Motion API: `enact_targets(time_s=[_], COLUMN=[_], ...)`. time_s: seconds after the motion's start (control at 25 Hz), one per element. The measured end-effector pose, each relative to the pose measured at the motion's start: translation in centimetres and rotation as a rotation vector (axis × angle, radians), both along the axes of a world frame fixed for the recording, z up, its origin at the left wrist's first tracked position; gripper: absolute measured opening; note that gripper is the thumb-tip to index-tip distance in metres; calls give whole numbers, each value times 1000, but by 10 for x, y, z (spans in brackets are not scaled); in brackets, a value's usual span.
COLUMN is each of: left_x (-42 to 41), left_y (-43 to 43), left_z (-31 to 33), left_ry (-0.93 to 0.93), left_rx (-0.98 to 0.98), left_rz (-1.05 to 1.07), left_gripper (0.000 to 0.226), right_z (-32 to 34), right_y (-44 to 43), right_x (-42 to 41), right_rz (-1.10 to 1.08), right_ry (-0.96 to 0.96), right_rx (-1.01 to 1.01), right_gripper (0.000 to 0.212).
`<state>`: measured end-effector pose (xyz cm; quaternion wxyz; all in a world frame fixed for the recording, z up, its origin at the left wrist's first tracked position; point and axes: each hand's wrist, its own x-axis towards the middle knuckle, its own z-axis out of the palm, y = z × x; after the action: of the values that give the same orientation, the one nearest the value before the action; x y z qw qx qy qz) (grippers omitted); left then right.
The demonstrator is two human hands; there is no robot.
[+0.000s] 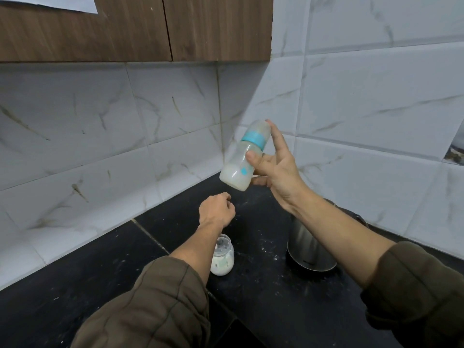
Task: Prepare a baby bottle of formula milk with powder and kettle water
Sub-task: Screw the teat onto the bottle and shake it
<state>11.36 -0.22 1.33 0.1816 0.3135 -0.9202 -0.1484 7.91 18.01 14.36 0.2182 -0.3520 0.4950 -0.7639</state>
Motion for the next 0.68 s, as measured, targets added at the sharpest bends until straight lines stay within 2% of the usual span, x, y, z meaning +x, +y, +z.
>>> enact_targets(time_s=[0.04, 0.2, 0.24, 0.36, 0.44, 0.48, 0.6, 0.68], left_x=[-1, 0, 0, -3, -4, -4, -2, -2], left_y=[0, 1, 1, 3, 4, 5, 5, 4], left_z=[0, 0, 0, 1, 1, 2, 2, 3], left_ry=[1, -4, -6, -11, -5, -7, -7, -7], left_rx=[4, -19, -19, -6, -4, -10, -30, -30], left_rz=[-5, 5, 6, -5, -11, -12, -3, 3], left_gripper=[35, 36, 37, 35, 36, 36, 37, 37], right_z=[-1, 4, 3, -5, -7, -5, 2, 1], right_y=[-1, -7, -7, -1, 1, 1, -6, -6], right_x=[0, -12, -13, -4, -1, -3, -19, -24], right_rz=[-9, -227, -228, -83, -41, -77, -243, -222], right_ry=[-20, -327, -316, -63, 16, -26, -331, -387], right_rx=[-31, -235, -227, -58, -34, -81, -251, -268], right_gripper=[92, 88, 89, 92, 95, 93, 88, 87])
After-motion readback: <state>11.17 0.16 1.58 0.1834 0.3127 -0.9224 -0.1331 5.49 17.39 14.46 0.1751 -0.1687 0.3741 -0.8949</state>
